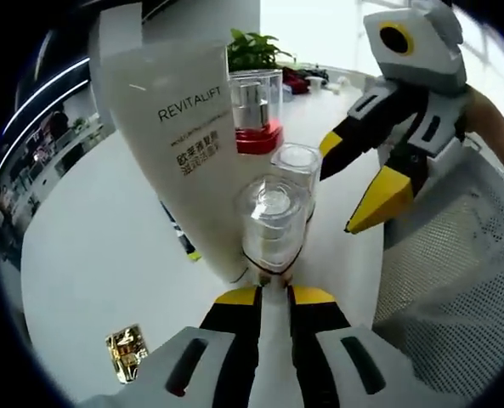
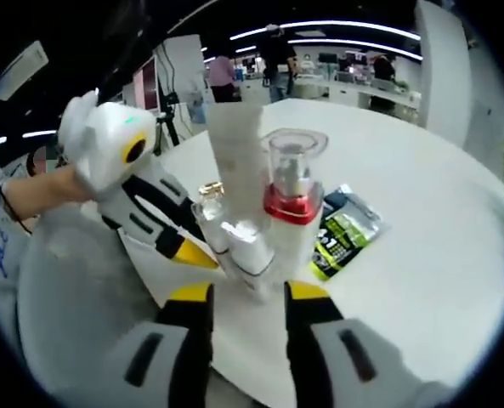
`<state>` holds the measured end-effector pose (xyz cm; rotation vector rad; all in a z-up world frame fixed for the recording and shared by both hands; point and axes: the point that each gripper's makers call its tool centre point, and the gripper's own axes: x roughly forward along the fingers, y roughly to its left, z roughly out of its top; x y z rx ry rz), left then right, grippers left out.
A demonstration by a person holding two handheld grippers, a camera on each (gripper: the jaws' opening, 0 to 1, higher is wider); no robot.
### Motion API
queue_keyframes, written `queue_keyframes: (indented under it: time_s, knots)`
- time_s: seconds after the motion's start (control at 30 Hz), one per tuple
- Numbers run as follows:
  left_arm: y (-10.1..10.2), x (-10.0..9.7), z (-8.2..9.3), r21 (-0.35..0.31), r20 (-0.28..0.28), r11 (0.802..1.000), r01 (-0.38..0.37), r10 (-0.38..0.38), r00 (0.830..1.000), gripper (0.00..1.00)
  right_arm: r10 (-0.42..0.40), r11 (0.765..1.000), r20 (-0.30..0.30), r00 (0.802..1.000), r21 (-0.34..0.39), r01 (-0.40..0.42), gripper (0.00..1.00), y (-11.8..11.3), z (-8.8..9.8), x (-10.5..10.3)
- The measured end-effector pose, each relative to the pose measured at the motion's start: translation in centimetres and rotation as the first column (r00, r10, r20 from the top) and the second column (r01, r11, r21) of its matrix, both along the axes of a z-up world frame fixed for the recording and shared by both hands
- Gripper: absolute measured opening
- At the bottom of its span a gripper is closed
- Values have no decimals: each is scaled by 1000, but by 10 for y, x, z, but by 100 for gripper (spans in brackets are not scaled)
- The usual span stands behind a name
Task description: Arrange the skincare products in the storage area until every visible bottle or jar stands upright without overlapping.
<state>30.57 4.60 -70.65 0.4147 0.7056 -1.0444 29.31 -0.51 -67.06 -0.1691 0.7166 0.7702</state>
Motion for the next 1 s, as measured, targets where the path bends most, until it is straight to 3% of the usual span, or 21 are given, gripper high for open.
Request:
queue_keyframes:
  time_s: [0.57, 1.0]
  knots:
    - [-5, 1, -2, -14, -26, 998, -63, 63, 998, 9, 12, 1000, -28, 1000, -21, -12, 15, 1, -12, 6]
    - [-7, 0, -2, -24, -32, 997, -73, 72, 997, 9, 17, 999, -31, 999, -32, -18, 15, -1, -13, 7]
